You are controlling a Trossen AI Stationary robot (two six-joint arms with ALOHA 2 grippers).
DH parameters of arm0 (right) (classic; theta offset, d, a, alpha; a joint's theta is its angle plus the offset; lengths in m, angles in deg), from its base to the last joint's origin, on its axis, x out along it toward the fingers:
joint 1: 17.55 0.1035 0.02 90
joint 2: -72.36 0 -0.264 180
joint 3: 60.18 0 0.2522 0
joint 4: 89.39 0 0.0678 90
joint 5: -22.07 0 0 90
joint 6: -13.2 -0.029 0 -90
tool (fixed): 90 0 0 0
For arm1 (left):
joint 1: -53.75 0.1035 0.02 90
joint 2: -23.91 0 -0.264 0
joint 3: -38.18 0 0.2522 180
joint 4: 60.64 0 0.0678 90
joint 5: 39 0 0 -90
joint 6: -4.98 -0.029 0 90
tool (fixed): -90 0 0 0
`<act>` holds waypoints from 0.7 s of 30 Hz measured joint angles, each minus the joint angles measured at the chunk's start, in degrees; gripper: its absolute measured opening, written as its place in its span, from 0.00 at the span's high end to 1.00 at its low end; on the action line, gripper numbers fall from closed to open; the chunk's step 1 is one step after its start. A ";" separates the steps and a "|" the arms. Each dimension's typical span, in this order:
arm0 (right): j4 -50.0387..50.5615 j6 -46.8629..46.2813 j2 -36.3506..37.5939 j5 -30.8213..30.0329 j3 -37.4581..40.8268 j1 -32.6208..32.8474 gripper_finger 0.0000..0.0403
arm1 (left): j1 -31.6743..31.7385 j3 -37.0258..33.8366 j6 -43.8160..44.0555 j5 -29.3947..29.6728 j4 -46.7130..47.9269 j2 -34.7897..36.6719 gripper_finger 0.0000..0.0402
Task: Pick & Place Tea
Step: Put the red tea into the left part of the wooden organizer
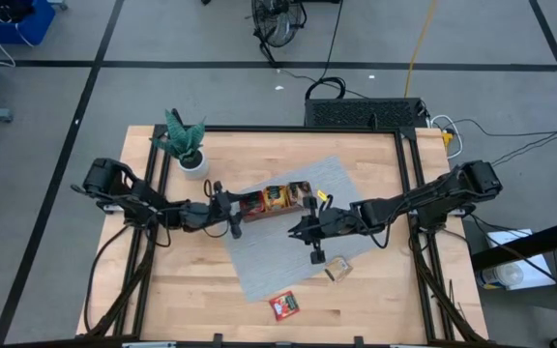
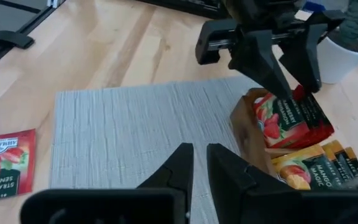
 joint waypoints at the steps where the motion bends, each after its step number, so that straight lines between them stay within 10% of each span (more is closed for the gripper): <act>1: 0.00 0.27 0.00 0.00 0.00 0.38 0.92 | -0.11 0.00 0.00 0.26 0.02 0.00 0.51; 13: 1.86 0.97 0.07 11.99 0.00 11.94 0.92 | -10.74 3.99 1.05 -10.67 -0.80 0.07 0.49; 21: 2.85 2.43 0.09 11.79 0.00 16.99 0.92 | -21.60 33.82 2.79 -14.64 53.37 -3.52 0.53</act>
